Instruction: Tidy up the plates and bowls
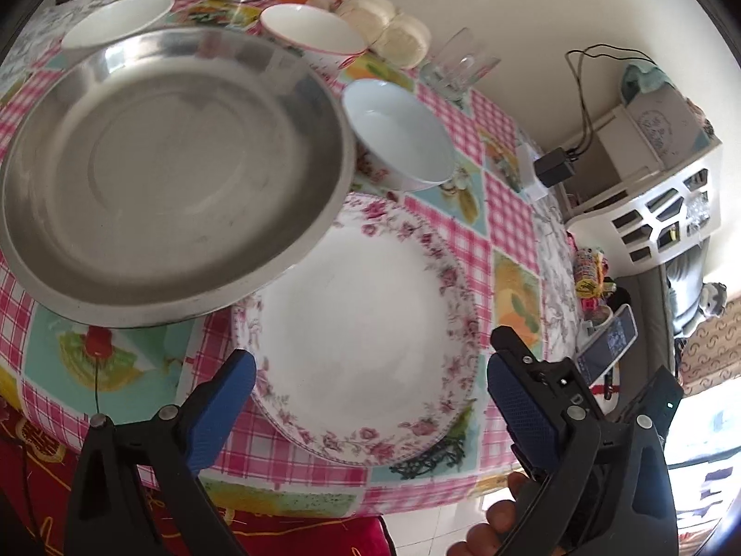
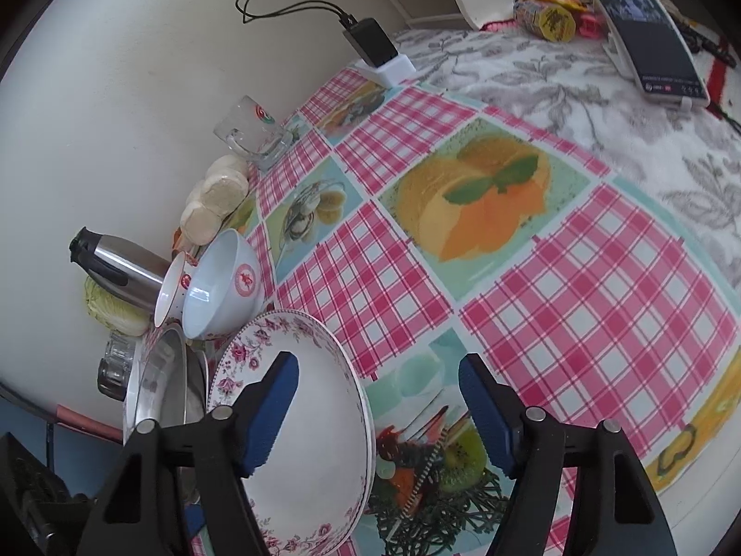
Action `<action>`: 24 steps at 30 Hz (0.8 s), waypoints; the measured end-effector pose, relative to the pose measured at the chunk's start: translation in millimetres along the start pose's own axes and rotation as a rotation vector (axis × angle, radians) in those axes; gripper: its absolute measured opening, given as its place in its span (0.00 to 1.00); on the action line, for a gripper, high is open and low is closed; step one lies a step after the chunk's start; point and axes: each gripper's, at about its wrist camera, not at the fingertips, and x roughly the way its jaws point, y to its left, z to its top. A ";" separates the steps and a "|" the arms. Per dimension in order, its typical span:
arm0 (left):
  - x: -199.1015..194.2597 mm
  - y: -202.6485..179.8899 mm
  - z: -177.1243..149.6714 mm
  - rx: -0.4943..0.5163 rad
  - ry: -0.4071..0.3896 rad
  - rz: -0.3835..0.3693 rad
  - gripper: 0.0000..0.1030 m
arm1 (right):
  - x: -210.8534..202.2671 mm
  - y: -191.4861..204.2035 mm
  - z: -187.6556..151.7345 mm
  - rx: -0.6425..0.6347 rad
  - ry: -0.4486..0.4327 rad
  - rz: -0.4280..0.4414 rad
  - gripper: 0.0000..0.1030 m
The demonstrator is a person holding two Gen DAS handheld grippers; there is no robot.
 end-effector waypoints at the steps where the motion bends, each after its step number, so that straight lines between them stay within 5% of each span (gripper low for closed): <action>1: 2.6 3.4 1.1 -0.009 0.001 0.015 0.96 | 2.1 0.1 -0.5 -0.002 0.007 0.009 0.65; 8: 17.5 30.6 5.7 -0.101 0.020 0.045 0.89 | 14.6 8.9 -5.0 -0.049 0.044 0.046 0.57; 10: 20.4 35.8 5.9 -0.115 0.020 0.054 0.89 | 17.7 10.3 -6.3 -0.057 0.052 0.051 0.47; 13: 24.0 42.2 4.6 -0.137 0.027 0.055 0.72 | 21.9 14.3 -8.2 -0.078 0.062 0.040 0.41; 24: 24.8 48.2 8.4 -0.131 -0.033 0.050 0.44 | 34.3 14.5 -10.6 -0.109 0.083 0.032 0.25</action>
